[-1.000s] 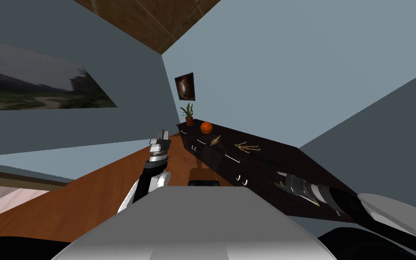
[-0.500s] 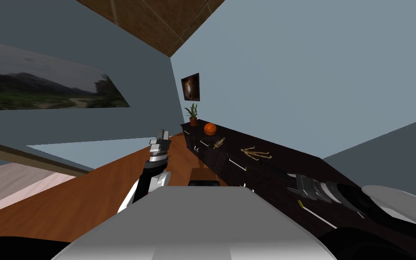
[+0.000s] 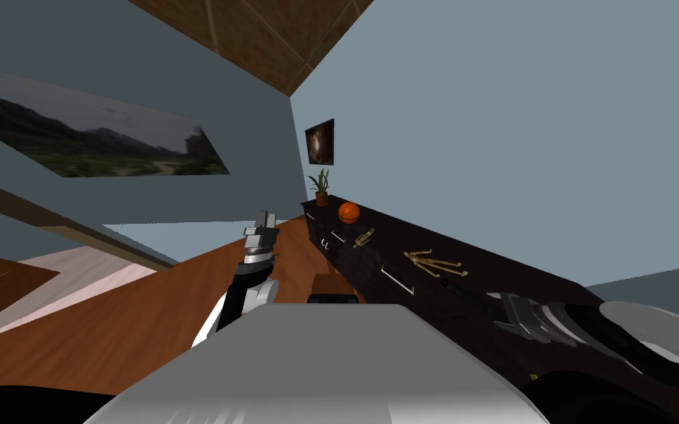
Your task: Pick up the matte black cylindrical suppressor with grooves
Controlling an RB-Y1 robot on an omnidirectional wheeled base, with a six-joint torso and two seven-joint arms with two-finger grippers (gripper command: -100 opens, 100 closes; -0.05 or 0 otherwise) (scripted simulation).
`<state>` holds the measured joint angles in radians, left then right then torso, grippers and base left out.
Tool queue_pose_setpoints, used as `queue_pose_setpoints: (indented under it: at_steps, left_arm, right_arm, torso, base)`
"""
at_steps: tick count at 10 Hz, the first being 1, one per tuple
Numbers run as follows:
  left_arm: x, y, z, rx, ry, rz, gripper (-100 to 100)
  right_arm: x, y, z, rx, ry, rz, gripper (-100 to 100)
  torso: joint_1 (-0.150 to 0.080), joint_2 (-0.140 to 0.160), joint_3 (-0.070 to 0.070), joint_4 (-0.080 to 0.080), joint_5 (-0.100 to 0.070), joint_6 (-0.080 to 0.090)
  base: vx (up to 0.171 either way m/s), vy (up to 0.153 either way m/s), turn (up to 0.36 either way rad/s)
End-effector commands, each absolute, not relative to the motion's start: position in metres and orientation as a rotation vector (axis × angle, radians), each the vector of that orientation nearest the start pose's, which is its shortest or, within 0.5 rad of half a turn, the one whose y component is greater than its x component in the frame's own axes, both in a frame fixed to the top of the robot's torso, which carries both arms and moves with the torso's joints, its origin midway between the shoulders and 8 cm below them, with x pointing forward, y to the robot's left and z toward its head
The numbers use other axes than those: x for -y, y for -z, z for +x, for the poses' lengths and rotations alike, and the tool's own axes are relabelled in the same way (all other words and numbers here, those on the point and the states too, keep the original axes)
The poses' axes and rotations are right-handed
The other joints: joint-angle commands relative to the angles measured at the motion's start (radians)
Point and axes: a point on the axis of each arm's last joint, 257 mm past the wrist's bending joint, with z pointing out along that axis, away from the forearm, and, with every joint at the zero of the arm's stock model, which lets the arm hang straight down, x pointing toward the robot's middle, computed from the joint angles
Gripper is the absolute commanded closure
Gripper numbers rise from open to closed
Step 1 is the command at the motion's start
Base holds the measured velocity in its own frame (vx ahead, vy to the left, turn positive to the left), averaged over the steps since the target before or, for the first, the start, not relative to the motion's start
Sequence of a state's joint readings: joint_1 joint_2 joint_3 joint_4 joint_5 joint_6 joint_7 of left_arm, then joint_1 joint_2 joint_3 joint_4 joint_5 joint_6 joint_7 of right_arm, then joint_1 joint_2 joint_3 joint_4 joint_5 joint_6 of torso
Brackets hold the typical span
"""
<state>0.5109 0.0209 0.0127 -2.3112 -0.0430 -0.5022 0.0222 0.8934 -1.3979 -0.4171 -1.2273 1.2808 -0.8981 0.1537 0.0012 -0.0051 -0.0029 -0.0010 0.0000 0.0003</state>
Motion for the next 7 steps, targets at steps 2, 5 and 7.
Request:
queue_pose_setpoints:
  at_steps: [2,5,7]
  left_arm:
    - [-0.275,-0.035,0.337,-0.632,1.286,-0.603,0]
    - [-0.275,-0.035,0.337,-0.632,1.286,-0.603,0]
    - [-0.275,-0.035,0.337,-0.632,1.286,-0.603,0]
  right_arm:
    - [0.718,0.275,0.118,-2.701,0.355,-1.304,-100]
    - [0.720,0.275,0.113,-2.713,0.352,-1.311,0]
    - [0.713,0.293,0.107,-2.712,0.350,-1.314,-100]
  torso:
    - [0.000,0.001,0.001,0.000,0.000,0.000]
    - [0.001,0.005,0.003,0.001,0.000,0.001]
    - [-0.001,0.004,0.003,0.001,0.000,0.001]
  base:
    - [0.044,-0.004,0.122]
    - [0.010,0.003,0.039]
    - [0.042,-0.030,-0.010]
